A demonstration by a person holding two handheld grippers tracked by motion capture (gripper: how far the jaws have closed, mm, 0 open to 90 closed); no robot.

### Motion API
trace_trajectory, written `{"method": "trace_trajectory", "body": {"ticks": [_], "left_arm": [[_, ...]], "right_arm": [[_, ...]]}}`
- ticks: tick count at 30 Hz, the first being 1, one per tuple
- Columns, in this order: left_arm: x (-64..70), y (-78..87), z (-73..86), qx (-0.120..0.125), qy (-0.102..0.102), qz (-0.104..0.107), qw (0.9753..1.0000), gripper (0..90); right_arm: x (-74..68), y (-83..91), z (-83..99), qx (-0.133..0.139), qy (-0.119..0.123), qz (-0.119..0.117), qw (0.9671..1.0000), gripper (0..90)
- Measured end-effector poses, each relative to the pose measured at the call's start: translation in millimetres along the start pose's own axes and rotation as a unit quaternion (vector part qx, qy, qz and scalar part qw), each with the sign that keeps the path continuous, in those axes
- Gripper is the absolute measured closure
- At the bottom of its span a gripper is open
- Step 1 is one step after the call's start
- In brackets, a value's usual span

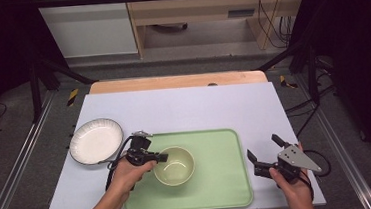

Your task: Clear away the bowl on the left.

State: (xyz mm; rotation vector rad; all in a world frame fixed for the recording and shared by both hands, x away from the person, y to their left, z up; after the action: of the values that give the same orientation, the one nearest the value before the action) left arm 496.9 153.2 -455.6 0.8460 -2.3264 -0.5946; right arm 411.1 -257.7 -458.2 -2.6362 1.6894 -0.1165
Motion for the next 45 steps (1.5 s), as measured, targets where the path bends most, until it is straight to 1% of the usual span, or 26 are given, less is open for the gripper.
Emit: {"method": "trace_trajectory", "body": {"ticks": [14, 22, 29, 36, 40, 45], "left_arm": [[-0.4, -0.1, 0.4, 0.001, 0.002, 0.0, 1.0, 81.5], [-0.6, 0.1, 0.5, 0.0, 0.003, 0.0, 1.0, 81.2], [-1.4, 0.5, 0.6, -0.001, -0.004, 0.004, 1.0, 81.0], [-1.6, 0.9, 1.5, 0.004, 0.002, 0.006, 1.0, 80.4], [-2.0, 1.6, 1.4, 0.003, -0.004, 0.007, 1.0, 80.0], [-2.1, 3.4, 0.8, 0.007, -0.006, 0.006, 0.9999, 79.0]], "right_arm": [[-0.1, 0.1, -0.3, 0.002, -0.002, -0.004, 1.0, 2.4], [0.4, 0.6, -0.6, 0.002, -0.003, -0.002, 1.0, 2.4], [0.4, 0.5, -0.4, 0.001, -0.004, -0.002, 1.0, 2.4], [0.2, 0.5, -0.4, 0.0, -0.004, -0.002, 1.0, 2.4], [0.2, 0.4, -0.3, 0.0, -0.004, -0.002, 1.0, 2.4], [0.1, 0.1, -0.1, 0.001, -0.004, -0.002, 1.0, 2.4]]}}
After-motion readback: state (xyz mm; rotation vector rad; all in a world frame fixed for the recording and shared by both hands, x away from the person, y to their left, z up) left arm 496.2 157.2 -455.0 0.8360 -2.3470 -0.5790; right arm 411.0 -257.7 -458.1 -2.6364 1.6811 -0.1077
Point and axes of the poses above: each handheld gripper's, and its own axes: y roughly backward along the jaws, z roughly out of its underside, x roughly to its right, the point moved 1 cm from there along -y, roughly forward along the jaws, and after that the axes turned 12 degrees about x, right-handed, at the moved point
